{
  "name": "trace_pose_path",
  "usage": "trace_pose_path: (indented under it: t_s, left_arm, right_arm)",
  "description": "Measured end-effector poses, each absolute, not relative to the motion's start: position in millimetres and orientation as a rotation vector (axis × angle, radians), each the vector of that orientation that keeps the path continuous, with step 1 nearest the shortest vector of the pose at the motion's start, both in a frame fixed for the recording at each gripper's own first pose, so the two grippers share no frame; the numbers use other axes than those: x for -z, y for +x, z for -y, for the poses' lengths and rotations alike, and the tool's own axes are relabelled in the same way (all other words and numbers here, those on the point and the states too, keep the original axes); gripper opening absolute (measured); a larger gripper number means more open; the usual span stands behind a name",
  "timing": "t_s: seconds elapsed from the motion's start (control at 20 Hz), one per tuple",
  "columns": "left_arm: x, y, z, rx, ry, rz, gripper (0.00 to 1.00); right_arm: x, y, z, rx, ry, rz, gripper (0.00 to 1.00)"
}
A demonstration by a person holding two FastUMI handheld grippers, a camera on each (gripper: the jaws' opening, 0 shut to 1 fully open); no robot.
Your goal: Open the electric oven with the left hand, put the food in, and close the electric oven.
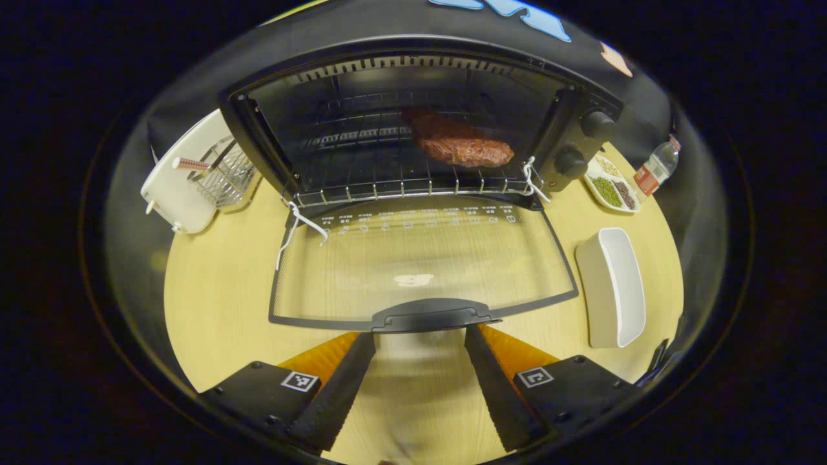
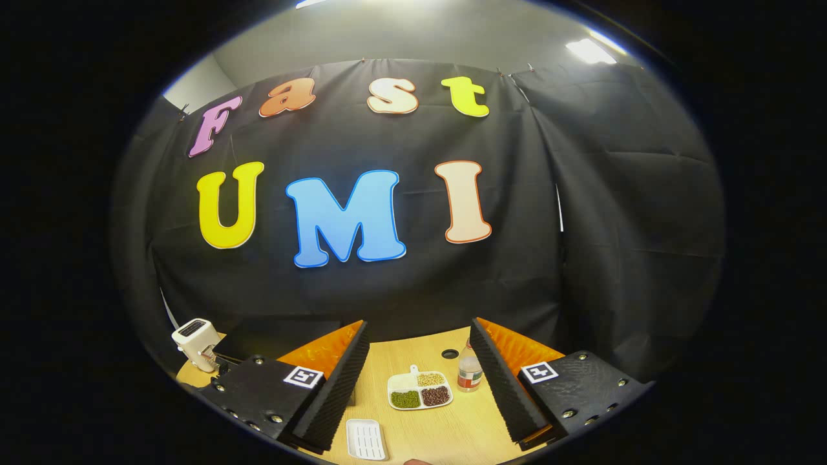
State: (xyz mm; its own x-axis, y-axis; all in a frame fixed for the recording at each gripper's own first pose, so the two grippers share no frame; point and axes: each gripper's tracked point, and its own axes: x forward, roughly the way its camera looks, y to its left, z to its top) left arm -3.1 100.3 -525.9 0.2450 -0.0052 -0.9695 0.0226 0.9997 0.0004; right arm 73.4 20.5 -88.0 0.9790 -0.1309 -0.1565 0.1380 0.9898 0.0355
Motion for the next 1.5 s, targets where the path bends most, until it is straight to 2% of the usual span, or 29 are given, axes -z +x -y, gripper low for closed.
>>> trace_pose_path:
  t_s: [0.4,0.45,0.5,0.6,0.65,0.8,0.85,0.9,1.0,1.1,1.15,1.25,1.45,1.5]
  left_arm:
    - [524,-2,-101,0.015,0.006,-1.325,0.95]
    - [523,-2,-100,0.016,0.003,-1.327,0.92]
    - [521,-1,-100,0.016,0.003,-1.321,0.95]
    - [516,0,-101,0.019,0.012,-1.308,0.95]
    - [512,0,-100,0.021,0.013,-1.3,0.92]
    - [499,4,-100,0.023,0.01,-1.27,0.95]
    - [493,5,-100,0.026,0.015,-1.256,0.91]
    - [488,7,-99,0.029,0.017,-1.243,0.99]
    - [478,11,-99,0.033,0.014,-1.213,0.95]
    - [468,16,-99,0.041,0.021,-1.182,0.99]
    - [464,18,-99,0.043,0.019,-1.174,0.95]
    - [457,21,-99,0.044,0.009,-1.159,0.99]
    - [445,33,-100,0.045,0.012,-1.112,0.95]
    - [441,35,-100,0.048,0.023,-1.098,0.92]
  right_arm:
    - [92,73,-25,0.125,0.04,-0.168,0.96]
    - [92,73,-26,0.125,0.039,-0.17,0.96]
    - [92,73,-26,0.124,0.039,-0.173,0.96]
    - [93,72,-24,0.125,0.039,-0.174,0.96]
    - [93,73,-24,0.125,0.041,-0.176,0.96]
    - [93,75,-26,0.121,0.048,-0.179,0.96]
    - [93,76,-27,0.119,0.049,-0.178,0.96]
    - [93,77,-28,0.117,0.05,-0.178,0.96]
    - [95,79,-31,0.112,0.051,-0.18,0.96]
    - [94,80,-34,0.106,0.055,-0.18,0.96]
    - [94,80,-35,0.104,0.057,-0.18,0.96]
    - [93,82,-37,0.098,0.059,-0.179,0.96]
    - [90,83,-39,0.094,0.058,-0.171,0.96]
    - [89,84,-40,0.093,0.06,-0.171,0.96]
